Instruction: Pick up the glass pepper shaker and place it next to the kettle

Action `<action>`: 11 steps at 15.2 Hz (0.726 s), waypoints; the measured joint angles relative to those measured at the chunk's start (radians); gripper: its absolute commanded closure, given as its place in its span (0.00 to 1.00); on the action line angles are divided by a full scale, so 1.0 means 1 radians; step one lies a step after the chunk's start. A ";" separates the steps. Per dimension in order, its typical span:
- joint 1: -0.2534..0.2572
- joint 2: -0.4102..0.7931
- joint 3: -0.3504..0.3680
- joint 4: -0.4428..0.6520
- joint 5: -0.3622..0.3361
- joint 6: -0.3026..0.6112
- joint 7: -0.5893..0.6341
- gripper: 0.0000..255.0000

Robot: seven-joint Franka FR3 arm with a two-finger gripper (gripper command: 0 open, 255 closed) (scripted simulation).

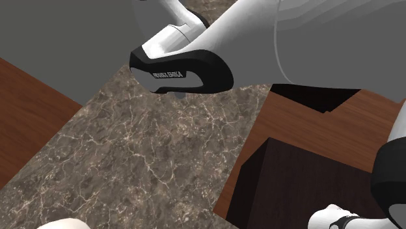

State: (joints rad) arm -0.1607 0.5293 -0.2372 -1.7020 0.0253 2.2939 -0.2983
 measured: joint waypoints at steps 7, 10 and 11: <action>0.000 0.000 0.000 0.001 0.000 0.000 0.000 1.00; 0.000 -0.002 0.000 0.003 0.000 -0.005 0.000 1.00; 0.001 -0.007 -0.001 0.004 -0.001 -0.010 0.000 1.00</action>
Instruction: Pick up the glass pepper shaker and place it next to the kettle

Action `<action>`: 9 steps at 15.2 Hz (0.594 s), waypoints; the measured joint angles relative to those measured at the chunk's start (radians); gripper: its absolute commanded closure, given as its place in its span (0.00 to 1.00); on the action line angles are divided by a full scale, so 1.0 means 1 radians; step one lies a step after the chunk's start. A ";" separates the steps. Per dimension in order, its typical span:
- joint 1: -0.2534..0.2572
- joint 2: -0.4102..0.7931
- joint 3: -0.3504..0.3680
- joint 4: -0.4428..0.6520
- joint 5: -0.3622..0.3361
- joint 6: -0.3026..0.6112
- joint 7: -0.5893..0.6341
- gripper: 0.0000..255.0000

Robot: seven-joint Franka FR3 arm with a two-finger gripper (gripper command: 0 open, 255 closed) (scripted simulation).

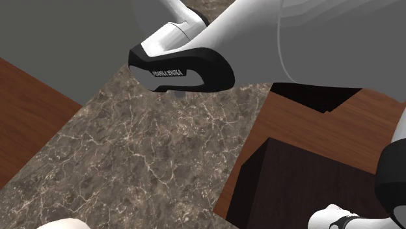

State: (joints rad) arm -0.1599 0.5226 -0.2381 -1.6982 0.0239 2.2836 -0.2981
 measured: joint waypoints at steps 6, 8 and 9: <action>0.004 -0.040 -0.006 0.024 -0.008 -0.064 0.000 1.00; 0.005 -0.053 -0.007 0.032 -0.011 -0.084 0.001 1.00; 0.005 -0.055 -0.007 0.042 -0.011 -0.095 0.000 1.00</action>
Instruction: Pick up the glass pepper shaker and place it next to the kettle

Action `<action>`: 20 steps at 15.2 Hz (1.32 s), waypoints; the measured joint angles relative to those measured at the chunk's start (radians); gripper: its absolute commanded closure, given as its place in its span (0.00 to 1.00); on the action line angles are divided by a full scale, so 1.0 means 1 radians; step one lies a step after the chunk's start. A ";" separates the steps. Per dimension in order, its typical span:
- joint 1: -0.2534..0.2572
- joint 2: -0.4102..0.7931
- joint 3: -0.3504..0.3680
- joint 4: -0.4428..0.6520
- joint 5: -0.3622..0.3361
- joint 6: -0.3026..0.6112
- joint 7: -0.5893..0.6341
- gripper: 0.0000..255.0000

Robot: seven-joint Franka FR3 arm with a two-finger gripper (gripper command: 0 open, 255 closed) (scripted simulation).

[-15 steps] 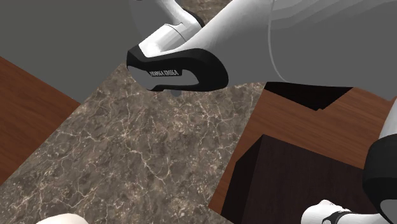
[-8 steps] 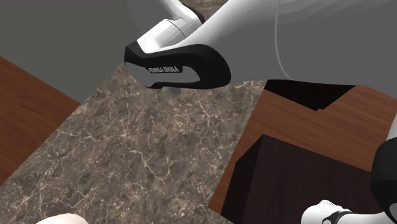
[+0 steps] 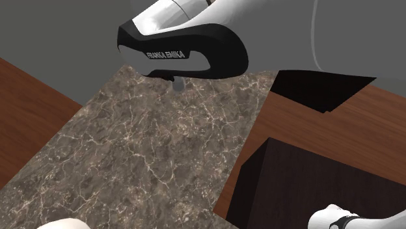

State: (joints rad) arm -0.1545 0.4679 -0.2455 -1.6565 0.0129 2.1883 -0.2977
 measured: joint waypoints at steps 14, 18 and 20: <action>0.004 -0.065 -0.008 0.096 -0.013 -0.159 -0.004 1.00; 0.004 -0.078 -0.009 0.131 -0.015 -0.208 -0.005 1.00; 0.005 -0.086 -0.010 0.147 -0.017 -0.231 -0.005 1.00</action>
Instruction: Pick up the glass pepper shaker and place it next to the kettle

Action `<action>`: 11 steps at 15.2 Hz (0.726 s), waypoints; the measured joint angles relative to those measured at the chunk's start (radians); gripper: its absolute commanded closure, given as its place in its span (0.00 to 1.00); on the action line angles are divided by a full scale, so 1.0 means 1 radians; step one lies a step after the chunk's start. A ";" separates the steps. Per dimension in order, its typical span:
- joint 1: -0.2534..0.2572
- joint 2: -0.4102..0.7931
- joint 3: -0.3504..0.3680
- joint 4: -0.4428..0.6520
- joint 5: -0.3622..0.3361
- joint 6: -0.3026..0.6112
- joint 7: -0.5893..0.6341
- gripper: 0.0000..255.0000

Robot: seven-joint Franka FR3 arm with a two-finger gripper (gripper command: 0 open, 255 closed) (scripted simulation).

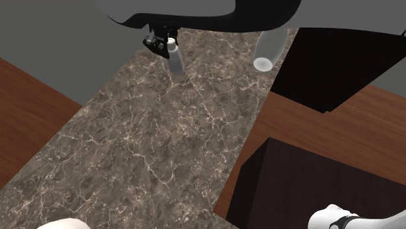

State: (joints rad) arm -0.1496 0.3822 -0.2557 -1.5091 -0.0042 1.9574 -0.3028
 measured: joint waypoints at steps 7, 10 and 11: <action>-0.005 0.001 -0.002 0.099 0.002 -0.098 -0.008 1.00; -0.007 0.001 -0.002 0.134 0.002 -0.133 -0.010 1.00; -0.007 0.000 -0.002 0.147 0.002 -0.146 -0.010 1.00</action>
State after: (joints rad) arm -0.1564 0.3824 -0.2582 -1.3622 -0.0023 1.8113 -0.3126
